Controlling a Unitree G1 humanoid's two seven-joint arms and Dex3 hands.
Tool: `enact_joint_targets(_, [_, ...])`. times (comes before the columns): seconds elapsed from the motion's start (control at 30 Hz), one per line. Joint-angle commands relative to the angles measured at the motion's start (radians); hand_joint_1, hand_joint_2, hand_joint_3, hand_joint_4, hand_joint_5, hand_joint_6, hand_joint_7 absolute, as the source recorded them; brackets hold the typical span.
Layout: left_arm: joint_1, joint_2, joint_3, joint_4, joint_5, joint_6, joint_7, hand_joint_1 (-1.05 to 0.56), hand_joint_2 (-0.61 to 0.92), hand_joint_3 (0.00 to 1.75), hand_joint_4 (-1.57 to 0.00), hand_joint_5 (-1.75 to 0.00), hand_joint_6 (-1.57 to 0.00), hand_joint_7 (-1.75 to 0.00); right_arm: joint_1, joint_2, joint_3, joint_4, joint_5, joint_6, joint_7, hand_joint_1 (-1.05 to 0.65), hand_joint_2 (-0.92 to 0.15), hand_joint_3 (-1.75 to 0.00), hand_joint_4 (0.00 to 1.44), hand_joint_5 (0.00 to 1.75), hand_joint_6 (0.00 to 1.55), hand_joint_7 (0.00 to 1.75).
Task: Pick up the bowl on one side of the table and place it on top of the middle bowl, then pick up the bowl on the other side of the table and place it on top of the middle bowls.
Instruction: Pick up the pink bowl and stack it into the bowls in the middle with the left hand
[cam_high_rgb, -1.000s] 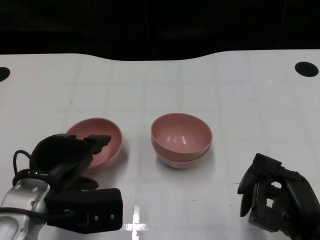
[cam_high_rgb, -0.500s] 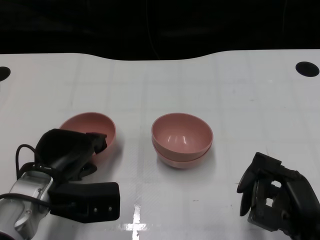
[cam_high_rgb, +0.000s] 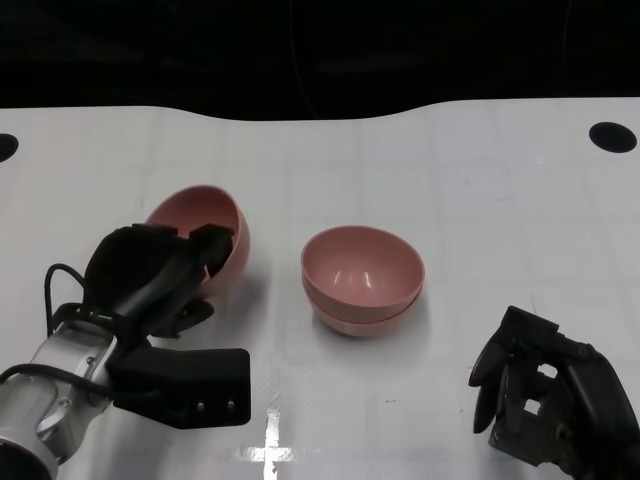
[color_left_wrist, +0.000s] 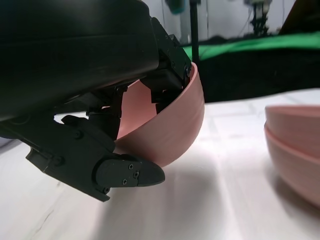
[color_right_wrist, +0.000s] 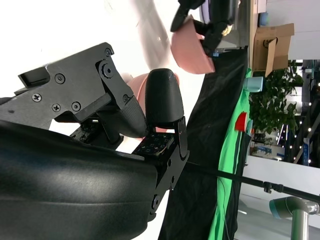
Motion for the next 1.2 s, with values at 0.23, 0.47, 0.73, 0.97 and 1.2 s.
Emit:
enact_joint_targets(0.23, [-0.075, -0.004, 0.015, -0.064, -0.036, -0.087, 0.065, -0.21, 0.45, 1.14, -0.90, -1.75, -0.68, -1.74, -0.005, -0.005, -0.009, -0.001, 0.000, 0.017, -0.001, -0.08, -0.34, -1.52, 0.84, 1.75, 0.79, 1.54])
enact_joint_targets(0.47, [-0.131, -0.042, 0.010, -0.082, -0.074, -0.159, 0.027, -0.22, 0.47, 1.18, -0.92, -1.75, -0.71, -1.74, -0.001, -0.004, -0.009, -0.002, 0.004, 0.012, 0.004, -0.06, -0.33, -1.53, 0.84, 1.75, 0.81, 1.54])
enact_joint_targets(0.73, [-0.217, -0.086, -0.040, -0.073, -0.097, -0.181, -0.155, -0.25, 0.47, 1.16, -0.91, -1.75, -0.73, -1.71, 0.006, -0.008, -0.002, -0.023, -0.009, 0.023, 0.003, -0.07, -0.33, -1.53, 0.84, 1.75, 0.81, 1.53])
enact_joint_targets(0.97, [-0.282, -0.100, -0.127, -0.013, -0.034, -0.208, -0.233, -0.25, 0.52, 0.91, -0.89, -1.75, -0.73, -1.63, 0.014, -0.002, 0.007, -0.035, -0.008, 0.026, 0.003, -0.06, -0.33, -1.52, 0.84, 1.75, 0.81, 1.53])
enact_joint_targets(1.2, [-0.324, -0.107, -0.182, 0.032, -0.003, -0.202, -0.304, -0.26, 0.67, 0.52, -0.89, -1.75, -0.92, -0.97, 0.017, 0.000, 0.016, -0.043, -0.022, 0.035, -0.006, -0.06, -0.34, -1.50, 0.84, 1.75, 0.80, 1.53])
